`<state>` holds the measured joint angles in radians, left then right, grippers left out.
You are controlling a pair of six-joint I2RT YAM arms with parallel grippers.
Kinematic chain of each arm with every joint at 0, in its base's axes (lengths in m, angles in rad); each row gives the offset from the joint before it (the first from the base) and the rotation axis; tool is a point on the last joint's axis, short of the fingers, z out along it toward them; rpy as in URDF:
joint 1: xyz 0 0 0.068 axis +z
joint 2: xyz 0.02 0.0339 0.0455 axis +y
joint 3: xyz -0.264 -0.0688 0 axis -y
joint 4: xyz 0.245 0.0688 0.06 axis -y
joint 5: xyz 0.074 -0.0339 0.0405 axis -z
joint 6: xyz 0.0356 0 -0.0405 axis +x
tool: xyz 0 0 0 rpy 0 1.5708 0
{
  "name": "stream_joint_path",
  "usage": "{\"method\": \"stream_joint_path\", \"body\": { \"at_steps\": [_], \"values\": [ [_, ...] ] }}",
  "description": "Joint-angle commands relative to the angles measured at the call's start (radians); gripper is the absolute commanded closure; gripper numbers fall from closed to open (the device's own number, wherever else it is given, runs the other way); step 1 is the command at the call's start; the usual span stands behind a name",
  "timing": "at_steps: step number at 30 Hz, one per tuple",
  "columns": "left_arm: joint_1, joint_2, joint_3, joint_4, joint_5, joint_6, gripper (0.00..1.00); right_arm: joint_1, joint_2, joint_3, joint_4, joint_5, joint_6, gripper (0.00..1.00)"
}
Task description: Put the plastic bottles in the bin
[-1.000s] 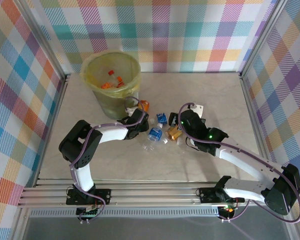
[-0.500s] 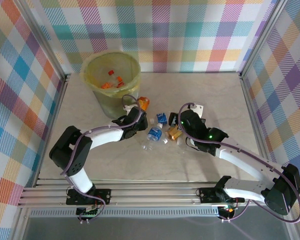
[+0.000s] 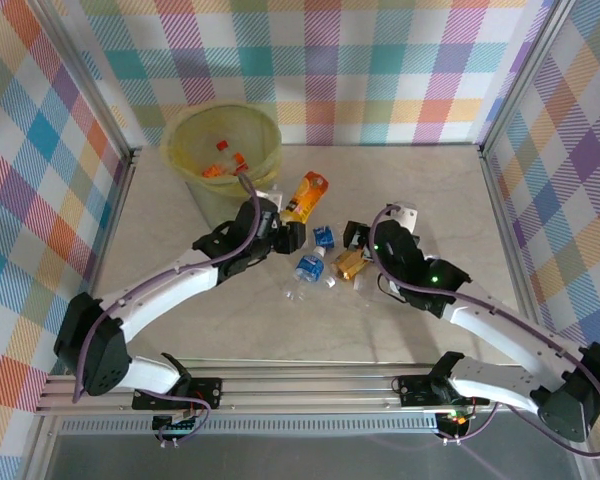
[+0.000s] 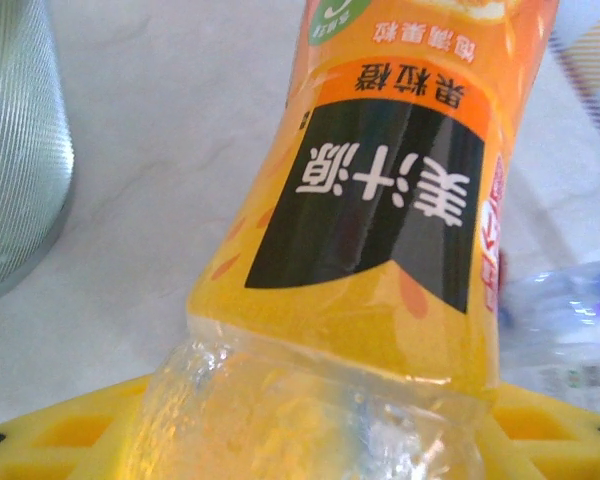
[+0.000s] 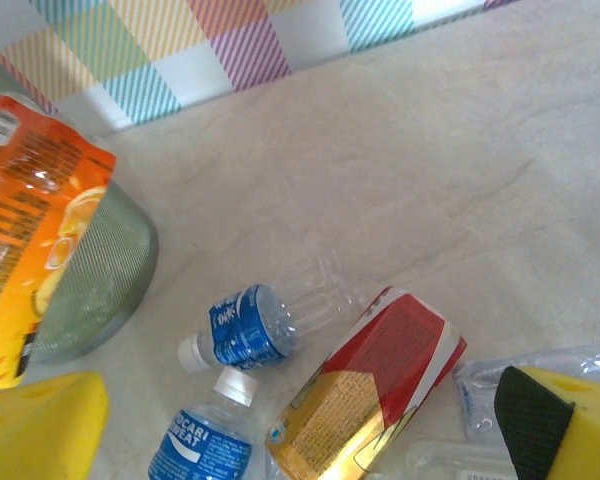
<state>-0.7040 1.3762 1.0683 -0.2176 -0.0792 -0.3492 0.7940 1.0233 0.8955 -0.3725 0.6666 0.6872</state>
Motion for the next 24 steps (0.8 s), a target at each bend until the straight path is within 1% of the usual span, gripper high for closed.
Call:
{"method": "stream_joint_path", "body": {
  "at_steps": [1,4,9,12,15,19,24],
  "values": [
    [-0.009,-0.062,0.111,-0.104,0.083,0.095,0.65,-0.007,-0.049,-0.026,-0.009,0.036,-0.019,0.0],
    [-0.009,-0.076,0.205,-0.198,0.059,0.14,0.65,-0.009,-0.076,-0.047,-0.005,0.036,-0.006,0.0],
    [-0.004,-0.082,0.33,-0.302,-0.089,0.233,0.65,-0.009,-0.094,-0.064,-0.002,0.036,0.006,0.0],
    [0.016,-0.074,0.41,-0.35,-0.149,0.32,0.64,-0.009,-0.093,-0.063,-0.005,0.036,0.008,0.0],
    [0.06,-0.057,0.486,-0.381,-0.185,0.427,0.64,-0.009,-0.09,-0.061,-0.002,0.036,0.009,0.0],
    [0.171,-0.004,0.593,-0.444,-0.169,0.545,0.64,-0.009,-0.088,-0.059,-0.003,0.032,0.01,0.0],
    [0.346,0.077,0.702,-0.495,-0.052,0.639,0.65,-0.009,-0.081,-0.057,-0.001,0.027,0.014,0.0]
  ]
}}
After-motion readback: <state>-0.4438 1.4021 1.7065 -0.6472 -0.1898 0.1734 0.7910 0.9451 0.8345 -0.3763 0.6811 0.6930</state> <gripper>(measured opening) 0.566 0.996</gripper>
